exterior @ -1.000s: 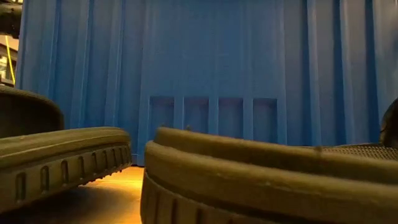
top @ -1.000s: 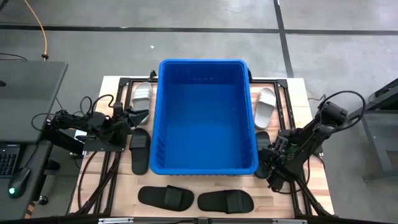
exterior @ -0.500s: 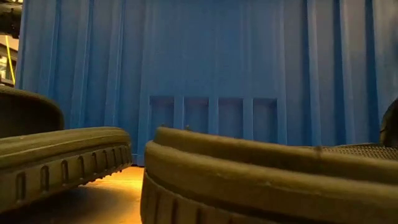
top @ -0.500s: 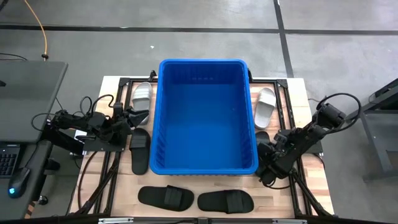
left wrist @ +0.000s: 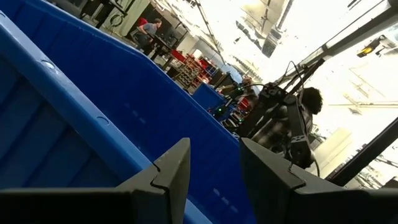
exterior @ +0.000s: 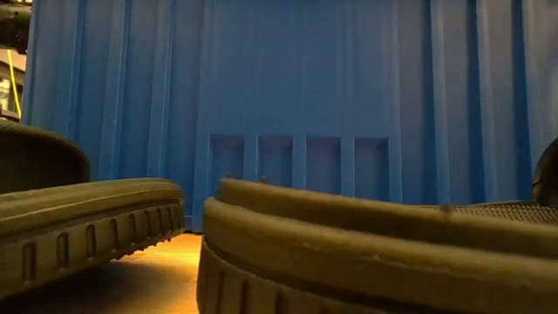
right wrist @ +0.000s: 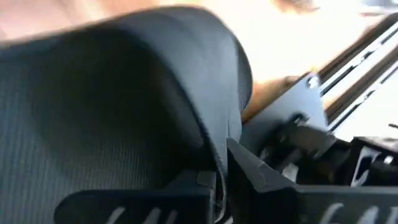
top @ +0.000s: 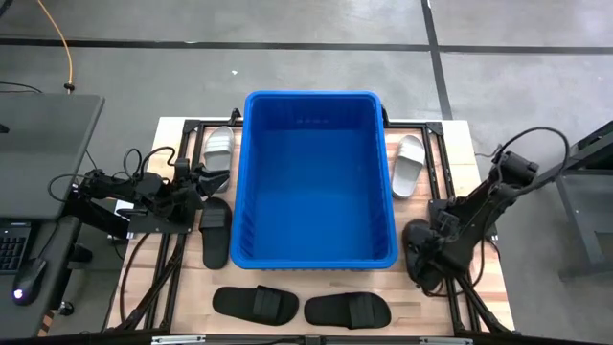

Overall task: Pick and place slides into bin
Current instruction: Put the black slipper into the bin

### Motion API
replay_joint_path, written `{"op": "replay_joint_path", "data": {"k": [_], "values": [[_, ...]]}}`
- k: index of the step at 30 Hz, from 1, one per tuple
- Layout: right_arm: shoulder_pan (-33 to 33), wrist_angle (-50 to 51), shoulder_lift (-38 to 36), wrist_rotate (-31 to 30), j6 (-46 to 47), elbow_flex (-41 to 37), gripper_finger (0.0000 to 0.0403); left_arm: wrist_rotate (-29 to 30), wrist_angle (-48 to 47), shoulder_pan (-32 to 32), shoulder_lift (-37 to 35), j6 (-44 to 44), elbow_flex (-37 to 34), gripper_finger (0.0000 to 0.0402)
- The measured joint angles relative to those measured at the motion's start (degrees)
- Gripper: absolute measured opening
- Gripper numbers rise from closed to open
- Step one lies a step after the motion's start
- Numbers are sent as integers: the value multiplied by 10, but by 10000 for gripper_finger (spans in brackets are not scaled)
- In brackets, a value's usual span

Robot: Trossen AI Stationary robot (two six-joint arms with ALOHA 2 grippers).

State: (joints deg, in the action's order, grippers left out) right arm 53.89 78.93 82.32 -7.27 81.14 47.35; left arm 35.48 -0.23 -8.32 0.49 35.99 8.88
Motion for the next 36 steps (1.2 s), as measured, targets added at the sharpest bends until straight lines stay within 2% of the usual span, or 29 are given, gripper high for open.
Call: {"op": "replay_joint_path", "data": {"k": [9,16,21,27,36], "values": [[59,59,-50,105,1,94,0,0,5,0,0,8,0,129],[105,113,-63,115,77,219,0,-4,31,0,0,79,0,129],[112,112,-70,91,154,281,0,-4,55,1,0,127,0,129],[109,104,-70,-10,194,349,0,3,65,0,0,152,0,129],[101,95,-70,-108,215,488,0,3,60,0,0,169,0,129]]}}
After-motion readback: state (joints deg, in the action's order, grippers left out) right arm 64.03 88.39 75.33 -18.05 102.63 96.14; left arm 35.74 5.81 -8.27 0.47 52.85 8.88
